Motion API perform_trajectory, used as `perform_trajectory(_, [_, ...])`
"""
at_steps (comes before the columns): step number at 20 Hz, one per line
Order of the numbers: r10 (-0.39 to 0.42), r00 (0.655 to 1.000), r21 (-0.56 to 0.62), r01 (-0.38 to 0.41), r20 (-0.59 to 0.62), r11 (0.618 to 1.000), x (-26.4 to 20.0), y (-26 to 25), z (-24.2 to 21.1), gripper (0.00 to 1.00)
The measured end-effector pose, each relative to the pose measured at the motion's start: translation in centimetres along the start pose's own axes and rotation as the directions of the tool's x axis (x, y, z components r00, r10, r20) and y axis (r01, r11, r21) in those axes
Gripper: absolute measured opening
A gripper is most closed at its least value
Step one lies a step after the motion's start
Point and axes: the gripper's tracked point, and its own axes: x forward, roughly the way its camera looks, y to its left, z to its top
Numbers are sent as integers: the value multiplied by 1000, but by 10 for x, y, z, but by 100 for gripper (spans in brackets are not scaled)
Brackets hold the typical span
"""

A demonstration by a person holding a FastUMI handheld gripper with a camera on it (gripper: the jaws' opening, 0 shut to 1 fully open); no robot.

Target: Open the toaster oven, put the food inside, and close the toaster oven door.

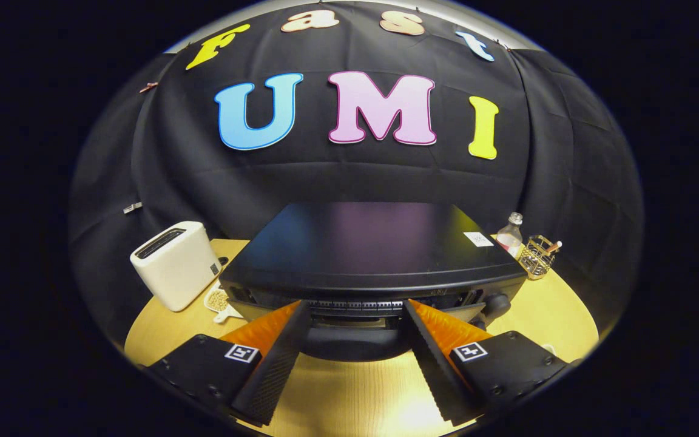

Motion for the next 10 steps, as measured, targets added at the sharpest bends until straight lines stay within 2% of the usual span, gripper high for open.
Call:
perform_trajectory(4, [-2,999,25,3,-34,1000,-24,0,-28,100])
perform_trajectory(10, [-10,994,-21,8,-105,1000,-46,0,-67,100])
